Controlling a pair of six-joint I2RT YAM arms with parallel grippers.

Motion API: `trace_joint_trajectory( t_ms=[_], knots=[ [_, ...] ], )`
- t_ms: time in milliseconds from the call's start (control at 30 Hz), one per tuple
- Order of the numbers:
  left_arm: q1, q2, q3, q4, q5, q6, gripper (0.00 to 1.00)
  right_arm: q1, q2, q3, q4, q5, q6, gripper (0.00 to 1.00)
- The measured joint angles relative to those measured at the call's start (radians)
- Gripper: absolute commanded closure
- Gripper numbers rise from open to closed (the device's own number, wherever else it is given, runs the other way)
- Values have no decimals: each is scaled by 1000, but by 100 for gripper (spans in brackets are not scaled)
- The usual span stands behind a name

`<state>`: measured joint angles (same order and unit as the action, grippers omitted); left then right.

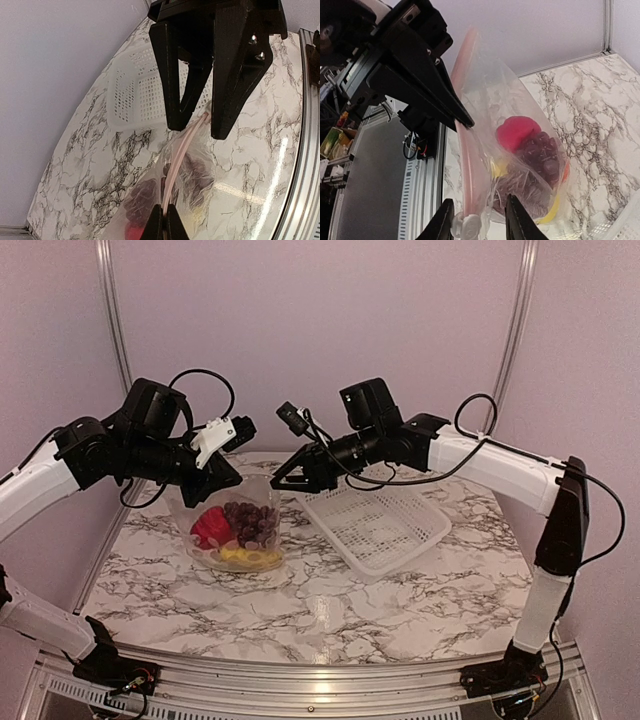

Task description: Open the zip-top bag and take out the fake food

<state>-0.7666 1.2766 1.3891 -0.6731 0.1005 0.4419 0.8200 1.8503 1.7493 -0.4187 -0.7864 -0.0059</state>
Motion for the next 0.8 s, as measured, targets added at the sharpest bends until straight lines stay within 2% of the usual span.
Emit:
trace_joint_trajectory(
  t_ms=[67, 267, 467, 600, 800],
  knots=[
    [3, -2, -3, 3, 23, -8, 100, -17, -37, -50, 29, -6, 15, 45],
    [34, -1, -3, 4, 106, -62, 100, -53, -186, -224, 164, 15, 13, 41],
    [72, 15, -3, 21, 189, -171, 100, -49, -220, -290, 261, 34, -6, 43],
    [100, 27, -3, 39, 249, -228, 100, -44, -214, -309, 280, 38, -30, 47],
    [122, 38, -3, 50, 306, -280, 100, -19, -204, -325, 312, 56, -64, 47]
  ],
)
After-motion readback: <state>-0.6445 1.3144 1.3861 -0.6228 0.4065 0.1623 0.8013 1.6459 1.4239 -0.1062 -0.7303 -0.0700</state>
